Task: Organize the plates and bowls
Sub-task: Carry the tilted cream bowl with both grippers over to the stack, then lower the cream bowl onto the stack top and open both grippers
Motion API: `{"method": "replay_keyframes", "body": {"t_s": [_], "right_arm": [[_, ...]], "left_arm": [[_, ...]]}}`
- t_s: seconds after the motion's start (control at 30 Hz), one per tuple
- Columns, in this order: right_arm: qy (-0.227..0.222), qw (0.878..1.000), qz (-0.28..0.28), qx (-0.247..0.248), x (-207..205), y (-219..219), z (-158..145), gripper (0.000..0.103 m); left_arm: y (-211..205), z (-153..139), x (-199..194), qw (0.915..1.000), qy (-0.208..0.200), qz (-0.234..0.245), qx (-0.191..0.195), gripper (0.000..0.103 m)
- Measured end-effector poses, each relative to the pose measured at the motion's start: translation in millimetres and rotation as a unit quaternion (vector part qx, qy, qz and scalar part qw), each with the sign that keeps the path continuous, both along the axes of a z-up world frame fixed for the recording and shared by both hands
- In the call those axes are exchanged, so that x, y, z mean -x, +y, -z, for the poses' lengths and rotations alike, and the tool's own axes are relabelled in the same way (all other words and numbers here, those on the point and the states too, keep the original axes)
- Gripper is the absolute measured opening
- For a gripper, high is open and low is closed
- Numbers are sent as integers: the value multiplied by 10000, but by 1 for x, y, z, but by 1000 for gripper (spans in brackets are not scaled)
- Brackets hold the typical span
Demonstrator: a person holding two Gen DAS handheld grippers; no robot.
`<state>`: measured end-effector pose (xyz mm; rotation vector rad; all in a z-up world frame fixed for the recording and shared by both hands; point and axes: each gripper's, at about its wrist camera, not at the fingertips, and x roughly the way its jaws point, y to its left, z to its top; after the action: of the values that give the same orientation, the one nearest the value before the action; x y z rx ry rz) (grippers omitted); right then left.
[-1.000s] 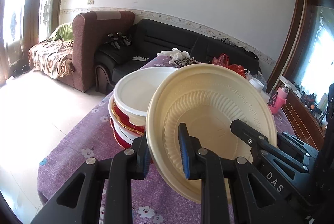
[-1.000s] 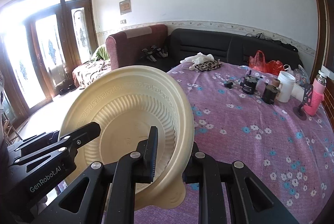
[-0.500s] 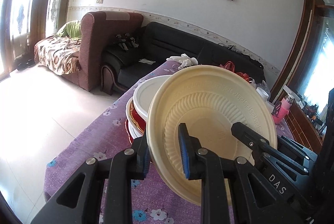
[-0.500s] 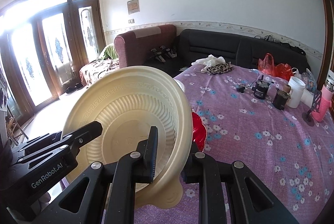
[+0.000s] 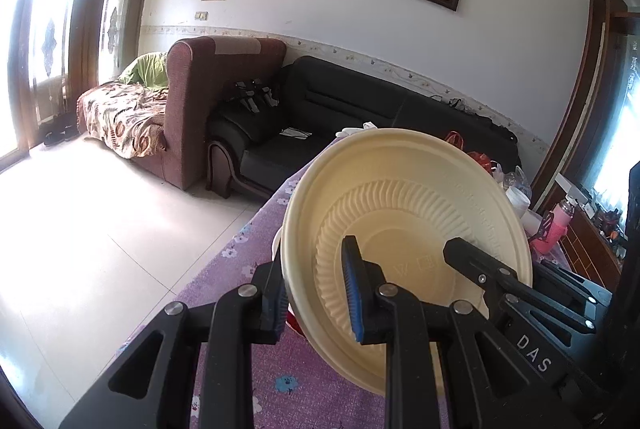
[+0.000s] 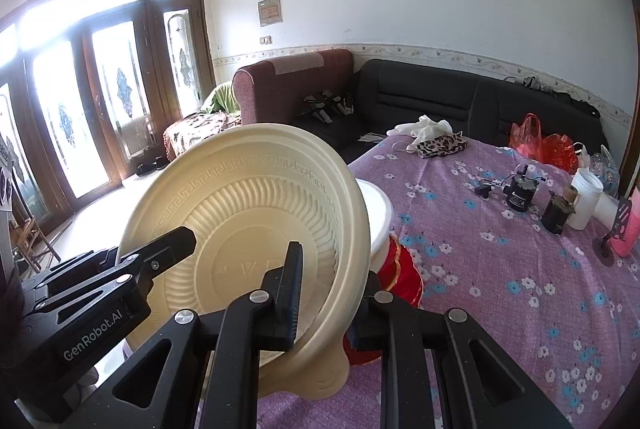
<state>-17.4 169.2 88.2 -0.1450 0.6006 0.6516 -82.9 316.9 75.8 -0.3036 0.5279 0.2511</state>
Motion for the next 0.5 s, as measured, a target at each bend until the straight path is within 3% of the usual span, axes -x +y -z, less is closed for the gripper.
{"method": "replay_keyframes", "body": {"t_s": [0.5], "right_arm": [[284,9993,255,-1,-67,15,-14,20]], "left_arm": [[8,-15,-74,9985,256,190,-443,22]]}}
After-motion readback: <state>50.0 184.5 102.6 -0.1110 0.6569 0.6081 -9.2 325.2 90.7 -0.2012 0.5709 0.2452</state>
